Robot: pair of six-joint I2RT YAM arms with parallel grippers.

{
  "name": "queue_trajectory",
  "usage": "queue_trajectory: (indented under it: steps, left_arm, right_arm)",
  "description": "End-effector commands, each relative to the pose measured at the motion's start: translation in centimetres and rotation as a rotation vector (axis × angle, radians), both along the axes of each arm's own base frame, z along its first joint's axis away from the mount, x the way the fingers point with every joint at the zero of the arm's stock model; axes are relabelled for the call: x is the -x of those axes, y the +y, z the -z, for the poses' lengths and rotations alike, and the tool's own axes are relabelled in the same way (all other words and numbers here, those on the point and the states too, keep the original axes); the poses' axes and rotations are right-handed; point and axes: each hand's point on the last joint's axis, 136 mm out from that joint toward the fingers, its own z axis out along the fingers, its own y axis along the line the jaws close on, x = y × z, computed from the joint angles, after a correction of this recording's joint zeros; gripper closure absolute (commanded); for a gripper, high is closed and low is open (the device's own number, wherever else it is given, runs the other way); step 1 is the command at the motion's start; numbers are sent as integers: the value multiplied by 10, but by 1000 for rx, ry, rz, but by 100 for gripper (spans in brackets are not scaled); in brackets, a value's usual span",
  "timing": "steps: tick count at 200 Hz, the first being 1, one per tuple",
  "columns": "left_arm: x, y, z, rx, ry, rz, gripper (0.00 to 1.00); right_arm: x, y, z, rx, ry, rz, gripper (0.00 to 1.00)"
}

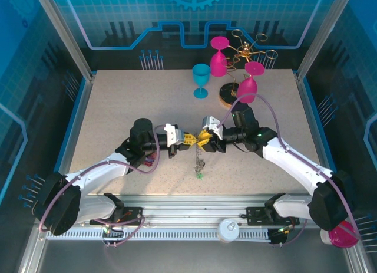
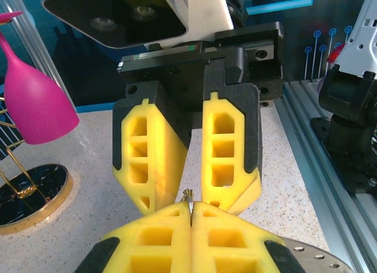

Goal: Put the keys on the keyring

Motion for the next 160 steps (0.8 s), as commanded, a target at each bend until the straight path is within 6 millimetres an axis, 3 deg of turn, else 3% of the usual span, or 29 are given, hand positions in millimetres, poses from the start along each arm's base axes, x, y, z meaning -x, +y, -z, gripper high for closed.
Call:
queue_trajectory:
  steps: [1,22,73,125,143,160]
  left_arm:
    - [8,-1,-11,37,-25,48,100]
    - [9,-1,-11,39,-22,54,100]
    - [8,-1,-14,49,-29,56,100]
    - [7,-2,-18,70,-25,59,100]
    - [7,-2,-19,74,-22,59,100]
    - [7,-2,-19,76,-23,59,100]
  right_arm:
    - [6,-10,8,16,20,14,72]
    - [6,-11,9,20,27,20,72]
    - [9,-14,12,26,51,32,62]
    - [5,-2,4,-47,52,27,61]
    - [1,2,2,-53,43,31,62]
    - [-4,4,2,-47,30,43,71]
